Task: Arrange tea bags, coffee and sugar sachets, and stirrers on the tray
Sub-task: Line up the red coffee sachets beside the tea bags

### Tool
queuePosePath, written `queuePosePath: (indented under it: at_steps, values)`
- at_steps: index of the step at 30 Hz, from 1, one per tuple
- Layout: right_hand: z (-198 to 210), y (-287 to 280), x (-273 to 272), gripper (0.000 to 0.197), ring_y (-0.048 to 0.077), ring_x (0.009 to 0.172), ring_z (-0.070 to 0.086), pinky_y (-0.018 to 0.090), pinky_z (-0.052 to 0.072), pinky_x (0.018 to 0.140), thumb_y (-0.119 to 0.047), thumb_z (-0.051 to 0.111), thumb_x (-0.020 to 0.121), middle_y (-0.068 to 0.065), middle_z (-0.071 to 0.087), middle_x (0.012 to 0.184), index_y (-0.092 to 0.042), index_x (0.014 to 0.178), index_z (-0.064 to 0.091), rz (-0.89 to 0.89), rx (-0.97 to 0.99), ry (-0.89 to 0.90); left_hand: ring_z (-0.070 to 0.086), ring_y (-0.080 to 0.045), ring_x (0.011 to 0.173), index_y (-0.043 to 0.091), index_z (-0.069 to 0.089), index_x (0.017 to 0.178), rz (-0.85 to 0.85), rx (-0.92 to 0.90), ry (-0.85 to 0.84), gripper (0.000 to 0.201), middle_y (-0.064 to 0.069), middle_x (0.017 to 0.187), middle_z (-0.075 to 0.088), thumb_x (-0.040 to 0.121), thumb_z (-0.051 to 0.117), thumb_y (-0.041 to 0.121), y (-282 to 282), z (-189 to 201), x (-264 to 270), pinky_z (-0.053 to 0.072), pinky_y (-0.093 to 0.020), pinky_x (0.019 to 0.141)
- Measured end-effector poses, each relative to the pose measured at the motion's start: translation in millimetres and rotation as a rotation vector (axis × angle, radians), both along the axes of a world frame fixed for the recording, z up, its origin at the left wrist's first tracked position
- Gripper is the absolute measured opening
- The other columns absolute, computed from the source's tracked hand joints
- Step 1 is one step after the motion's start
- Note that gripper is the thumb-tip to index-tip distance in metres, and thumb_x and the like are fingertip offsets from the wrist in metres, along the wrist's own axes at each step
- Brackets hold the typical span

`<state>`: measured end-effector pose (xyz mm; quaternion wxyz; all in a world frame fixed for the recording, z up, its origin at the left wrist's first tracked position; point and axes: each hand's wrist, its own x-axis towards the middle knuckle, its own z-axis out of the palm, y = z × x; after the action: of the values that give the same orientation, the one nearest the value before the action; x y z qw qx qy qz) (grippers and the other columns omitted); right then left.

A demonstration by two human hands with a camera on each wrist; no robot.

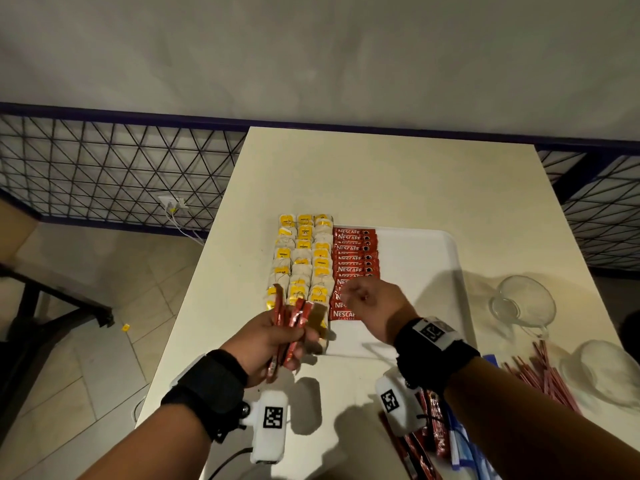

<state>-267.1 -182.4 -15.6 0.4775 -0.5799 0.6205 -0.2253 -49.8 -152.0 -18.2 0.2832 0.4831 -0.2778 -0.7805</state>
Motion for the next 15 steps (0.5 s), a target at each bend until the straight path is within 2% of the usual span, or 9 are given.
queuePosePath:
  at_steps: [2,3,5,7,8,11,12,13,15]
  values:
    - [8.2,-0.2,10.5,0.005,0.006,0.09,0.062,0.019,0.046,0.077,-0.032,0.065,0.09,-0.011,0.066,0.095,-0.037,0.091,0.064,0.168,0.065,-0.099,0.058,-0.022,0.054,0.004,0.059,0.101,-0.102,-0.044,0.025,0.012,-0.019,0.09,0.066,0.09,0.057,0.002,-1.7,4.5,-11.9,0.045,-0.025,0.044]
    - [9.5,-0.5,12.5,0.007,0.006,0.088,0.062,0.022,0.047,0.079,-0.032,0.066,0.088,-0.011,0.066,0.093,-0.038,0.087,0.064,0.208,0.068,-0.126,0.059,-0.022,0.054,0.005,0.056,0.104,-0.149,-0.068,0.018,0.016,-0.018,0.092,0.067,0.088,0.058,0.006,-2.8,6.0,-15.9,0.046,-0.026,0.044]
    - [9.1,-0.9,9.0,0.012,0.002,0.077,0.059,0.022,0.047,0.076,-0.028,0.069,0.087,-0.012,0.064,0.082,-0.035,0.079,0.062,0.21,0.04,-0.125,0.06,-0.022,0.056,0.007,0.053,0.107,-0.208,-0.098,-0.011,0.017,-0.016,0.093,0.068,0.091,0.058,0.007,-5.8,7.9,-18.9,0.048,-0.026,0.044]
    - [6.8,-0.5,1.8,0.015,-0.001,0.068,0.056,0.02,0.045,0.069,-0.024,0.07,0.086,-0.012,0.062,0.074,-0.032,0.077,0.062,0.143,0.021,-0.127,0.059,-0.019,0.055,0.006,0.056,0.104,-0.218,-0.117,-0.084,0.009,-0.014,0.089,0.068,0.095,0.056,0.009,-7.9,10.1,-16.0,0.043,-0.023,0.043]
    - [5.5,-0.1,-1.9,0.015,-0.001,0.064,0.056,0.019,0.044,0.066,-0.021,0.07,0.086,-0.011,0.062,0.071,-0.031,0.077,0.063,0.083,0.026,-0.162,0.056,-0.016,0.052,0.007,0.057,0.099,-0.21,-0.118,-0.131,0.008,-0.013,0.085,0.068,0.096,0.056,0.014,-8.7,9.8,-13.5,0.039,-0.022,0.043]
    - [6.1,1.8,-11.1,0.009,0.007,0.052,0.053,0.02,0.042,0.052,-0.019,0.069,0.087,-0.003,0.062,0.062,-0.026,0.085,0.063,-0.052,0.104,-0.269,0.037,-0.013,0.043,0.011,0.054,0.079,-0.108,-0.092,-0.21,0.028,-0.007,0.069,0.058,0.091,0.057,0.037,-9.2,7.3,-9.8,0.028,-0.021,0.043]
    - [8.4,3.2,-13.0,0.006,0.009,0.048,0.051,0.019,0.041,0.048,-0.018,0.068,0.088,-0.001,0.063,0.06,-0.022,0.09,0.063,-0.066,0.128,-0.29,0.031,-0.013,0.043,0.012,0.052,0.077,-0.052,-0.076,-0.213,0.033,-0.006,0.066,0.052,0.09,0.056,0.041,-9.3,6.4,-10.3,0.025,-0.02,0.042]
    - [10.5,4.1,-14.2,0.007,0.011,0.046,0.05,0.019,0.041,0.047,-0.016,0.067,0.088,0.001,0.065,0.062,-0.017,0.095,0.063,-0.075,0.138,-0.321,0.028,-0.013,0.043,0.012,0.049,0.079,0.004,-0.06,-0.205,0.034,-0.005,0.065,0.048,0.091,0.055,0.043,-9.2,5.7,-11.3,0.024,-0.02,0.041]
    - [14.7,5.5,-15.8,0.011,0.014,0.048,0.056,0.021,0.046,0.049,-0.007,0.065,0.088,0.01,0.071,0.072,-0.009,0.099,0.064,-0.095,0.138,-0.402,0.027,-0.012,0.043,0.012,0.051,0.084,0.103,-0.04,-0.179,0.026,-0.004,0.066,0.044,0.096,0.054,0.034,-9.3,5.3,-15.5,0.022,-0.02,0.041]
